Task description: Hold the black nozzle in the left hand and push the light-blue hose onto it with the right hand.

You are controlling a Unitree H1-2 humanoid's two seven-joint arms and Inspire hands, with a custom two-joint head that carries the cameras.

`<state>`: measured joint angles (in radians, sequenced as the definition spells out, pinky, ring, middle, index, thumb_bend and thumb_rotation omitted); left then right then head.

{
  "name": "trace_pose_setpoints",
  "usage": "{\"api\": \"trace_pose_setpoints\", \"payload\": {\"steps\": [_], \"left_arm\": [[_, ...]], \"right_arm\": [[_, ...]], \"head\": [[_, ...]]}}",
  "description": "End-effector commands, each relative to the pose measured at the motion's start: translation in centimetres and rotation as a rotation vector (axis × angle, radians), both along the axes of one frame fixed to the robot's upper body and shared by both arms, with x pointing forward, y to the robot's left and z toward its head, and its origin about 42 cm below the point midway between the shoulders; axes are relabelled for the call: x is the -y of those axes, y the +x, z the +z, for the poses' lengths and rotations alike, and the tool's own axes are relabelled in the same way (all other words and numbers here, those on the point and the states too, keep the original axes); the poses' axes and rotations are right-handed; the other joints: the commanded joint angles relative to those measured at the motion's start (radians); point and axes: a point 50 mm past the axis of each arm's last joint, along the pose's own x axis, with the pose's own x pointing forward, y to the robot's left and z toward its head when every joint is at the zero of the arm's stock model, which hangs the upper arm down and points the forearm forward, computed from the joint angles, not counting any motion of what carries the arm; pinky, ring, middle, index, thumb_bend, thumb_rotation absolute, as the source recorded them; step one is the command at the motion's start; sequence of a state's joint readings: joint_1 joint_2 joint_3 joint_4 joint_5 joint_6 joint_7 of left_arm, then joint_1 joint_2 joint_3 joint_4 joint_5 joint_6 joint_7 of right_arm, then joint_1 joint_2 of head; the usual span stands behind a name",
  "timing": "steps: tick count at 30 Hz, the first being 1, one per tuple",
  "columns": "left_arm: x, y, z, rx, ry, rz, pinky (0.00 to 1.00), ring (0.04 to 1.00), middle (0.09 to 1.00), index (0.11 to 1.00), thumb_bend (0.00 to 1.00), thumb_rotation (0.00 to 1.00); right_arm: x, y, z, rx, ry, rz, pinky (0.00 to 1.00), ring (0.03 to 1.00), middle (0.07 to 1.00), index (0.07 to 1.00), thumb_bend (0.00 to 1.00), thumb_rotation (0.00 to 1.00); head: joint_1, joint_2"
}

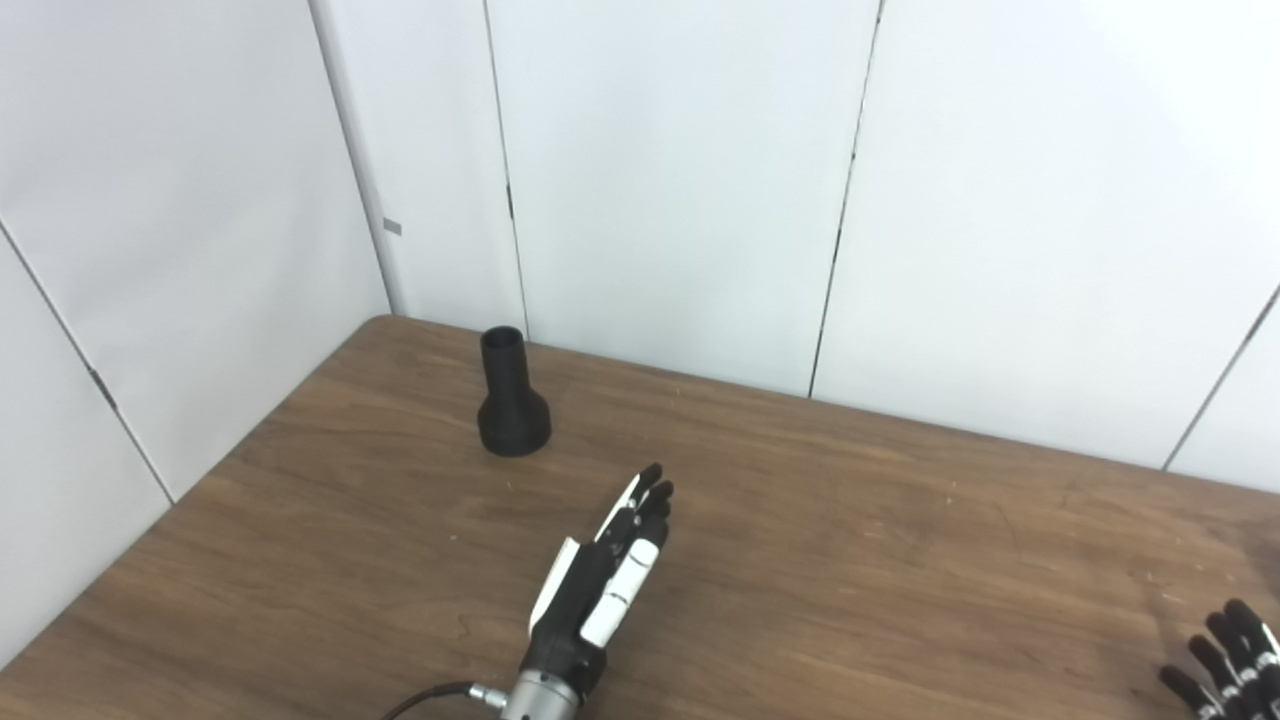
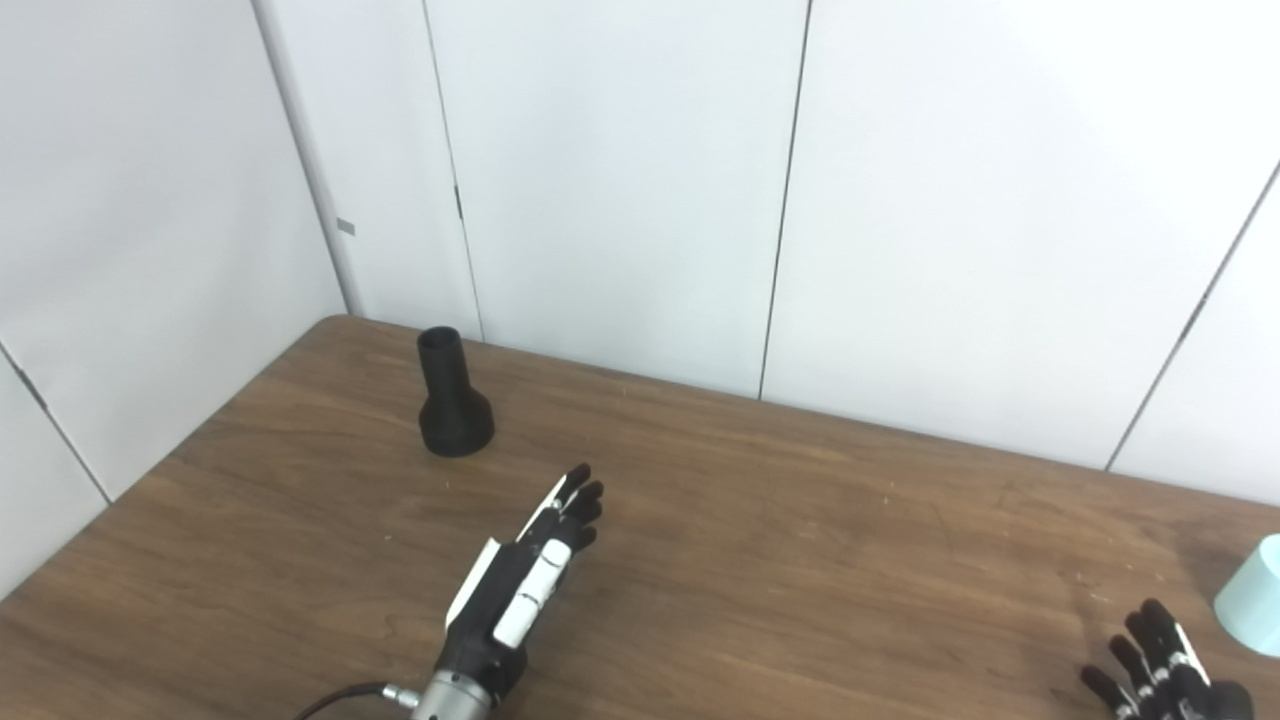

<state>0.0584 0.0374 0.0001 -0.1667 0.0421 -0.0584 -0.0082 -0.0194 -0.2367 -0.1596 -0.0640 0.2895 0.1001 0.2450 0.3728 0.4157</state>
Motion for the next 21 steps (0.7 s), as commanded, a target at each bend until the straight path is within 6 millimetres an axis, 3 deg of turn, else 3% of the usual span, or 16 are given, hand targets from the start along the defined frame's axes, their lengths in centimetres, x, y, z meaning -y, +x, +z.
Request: {"api": "trace_pose_setpoints", "payload": {"steps": [1, 5, 9, 15, 21], "left_arm": [[-0.3, -0.1, -0.2, 0.011, 0.037, 0.007, 0.97, 0.970, 0.955, 0.944, 0.58, 0.72], [-1.1, -0.3, 1.1, 0.042, 0.073, 0.046, 0.94, 0.956, 0.937, 0.933, 0.68, 0.47], [-2.0, -0.3, 2.5, 0.094, 0.079, 0.097, 0.94, 0.944, 0.915, 0.926, 0.76, 0.34], [-3.9, 0.1, 4.8, 0.159, 0.160, 0.150, 0.96, 0.940, 0.906, 0.916, 0.89, 0.31], [-6.3, 0.4, 6.7, 0.170, 0.315, 0.245, 0.97, 0.933, 0.907, 0.906, 0.91, 0.31]], "right_arm": [[0.3, 0.6, 0.7, 0.035, -0.024, 0.009, 1.00, 1.000, 1.000, 1.000, 0.51, 1.00], [0.1, 0.5, 0.4, 0.028, -0.024, 0.009, 0.99, 1.000, 1.000, 1.000, 0.51, 1.00], [0.3, 0.3, 0.0, 0.018, -0.022, 0.011, 0.98, 0.995, 0.999, 0.999, 0.52, 1.00], [0.2, -0.1, -0.7, 0.001, -0.019, 0.010, 0.96, 0.985, 0.992, 0.993, 0.55, 1.00], [-0.1, -0.2, -1.1, -0.013, -0.016, 0.003, 0.94, 0.973, 0.984, 0.992, 0.60, 1.00]], "head": [[-0.002, 0.000], [-0.016, 0.002], [-0.023, 0.006], [-0.037, 0.011], [-0.049, 0.010]]}}
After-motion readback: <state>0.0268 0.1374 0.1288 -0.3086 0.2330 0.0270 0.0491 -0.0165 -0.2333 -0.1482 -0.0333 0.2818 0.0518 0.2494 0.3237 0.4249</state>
